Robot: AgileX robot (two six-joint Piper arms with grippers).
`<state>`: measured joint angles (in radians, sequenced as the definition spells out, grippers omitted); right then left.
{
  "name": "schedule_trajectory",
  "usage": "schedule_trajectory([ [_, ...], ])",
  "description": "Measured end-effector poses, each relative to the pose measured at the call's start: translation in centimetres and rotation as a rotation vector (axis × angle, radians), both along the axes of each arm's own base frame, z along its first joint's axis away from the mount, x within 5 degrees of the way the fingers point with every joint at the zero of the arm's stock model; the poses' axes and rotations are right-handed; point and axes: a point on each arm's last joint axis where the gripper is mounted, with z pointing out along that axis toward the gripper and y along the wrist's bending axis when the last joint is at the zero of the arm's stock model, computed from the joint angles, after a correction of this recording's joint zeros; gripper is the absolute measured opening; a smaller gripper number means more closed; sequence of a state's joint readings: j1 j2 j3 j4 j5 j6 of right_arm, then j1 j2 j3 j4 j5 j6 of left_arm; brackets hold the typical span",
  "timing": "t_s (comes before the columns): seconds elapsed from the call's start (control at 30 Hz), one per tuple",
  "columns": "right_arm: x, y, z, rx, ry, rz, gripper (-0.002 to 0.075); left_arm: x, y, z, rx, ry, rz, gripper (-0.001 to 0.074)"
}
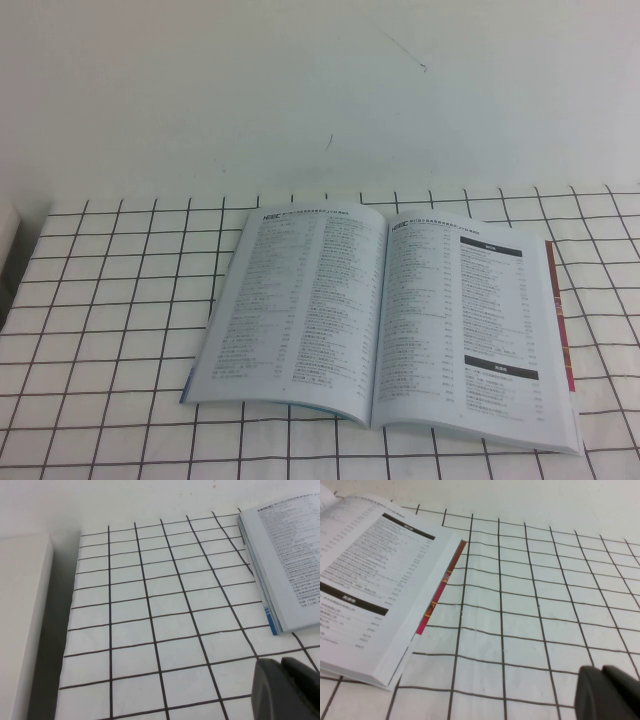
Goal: Close book
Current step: 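Close the open booklet and leave it lying on the table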
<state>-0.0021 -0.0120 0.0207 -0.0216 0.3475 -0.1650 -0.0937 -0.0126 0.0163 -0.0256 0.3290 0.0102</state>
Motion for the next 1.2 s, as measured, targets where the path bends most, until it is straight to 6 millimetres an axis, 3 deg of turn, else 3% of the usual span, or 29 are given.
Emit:
schedule_trajectory([
  [0.9, 0.1, -0.1, 0.2, -0.033, -0.024, 0.003, -0.0003, 0.0, 0.0, 0.1, 0.042, -0.020, -0.008, -0.0004],
  [1.03, 0.4, 0.0, 1.1, -0.040, -0.154, 0.006, -0.0003, 0.3, 0.0, 1.1, 0.032, -0.145, -0.005, -0.0004],
  [1.2, 0.5, 0.0, 4.0, -0.041, -0.472, 0.009, -0.0003, 0.2, 0.0, 4.2, 0.003, -0.491, 0.004, -0.0004],
])
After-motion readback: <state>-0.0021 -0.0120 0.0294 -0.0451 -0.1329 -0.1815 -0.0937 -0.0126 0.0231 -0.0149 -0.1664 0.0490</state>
